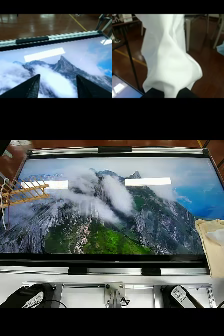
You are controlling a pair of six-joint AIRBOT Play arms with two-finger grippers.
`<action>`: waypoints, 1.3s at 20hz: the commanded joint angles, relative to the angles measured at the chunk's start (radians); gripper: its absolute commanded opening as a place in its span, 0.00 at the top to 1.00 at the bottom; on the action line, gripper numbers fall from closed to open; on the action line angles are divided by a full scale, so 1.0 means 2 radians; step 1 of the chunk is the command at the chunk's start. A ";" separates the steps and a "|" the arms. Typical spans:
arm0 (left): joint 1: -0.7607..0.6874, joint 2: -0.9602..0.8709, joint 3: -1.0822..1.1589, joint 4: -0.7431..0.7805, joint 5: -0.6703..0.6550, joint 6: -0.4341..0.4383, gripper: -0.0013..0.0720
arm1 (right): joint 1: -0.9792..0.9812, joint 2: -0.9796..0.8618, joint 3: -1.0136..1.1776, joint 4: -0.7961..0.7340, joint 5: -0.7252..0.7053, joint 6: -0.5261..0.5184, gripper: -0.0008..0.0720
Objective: Fold the shirts.
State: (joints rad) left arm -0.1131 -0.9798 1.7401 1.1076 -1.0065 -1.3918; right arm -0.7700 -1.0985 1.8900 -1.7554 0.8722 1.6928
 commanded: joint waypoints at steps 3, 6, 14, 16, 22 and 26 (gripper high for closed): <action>0.000 0.000 0.000 0.000 0.000 -0.001 0.25 | -0.001 0.002 0.000 -0.084 -0.013 0.028 0.92; 0.000 0.000 0.000 0.000 0.000 -0.001 0.25 | -0.001 -0.003 0.000 -0.148 -0.014 0.085 0.92; 0.000 0.000 0.000 0.000 0.000 -0.001 0.25 | -0.066 -0.026 0.000 -0.184 -0.020 0.096 0.92; 0.000 0.000 0.000 0.000 0.000 -0.001 0.25 | -0.100 -0.026 0.000 -0.183 -0.036 0.109 0.92; 0.000 0.000 0.000 0.000 0.000 -0.010 0.25 | -0.179 -0.039 0.000 -0.129 -0.008 0.116 0.92; 0.000 0.000 0.000 0.000 0.000 -0.010 0.25 | -0.181 -0.050 0.000 -0.104 0.036 0.091 0.92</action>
State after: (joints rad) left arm -0.1131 -0.9798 1.7401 1.1076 -1.0077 -1.4075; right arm -1.1130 -1.1847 1.8896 -2.0140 0.8898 1.8980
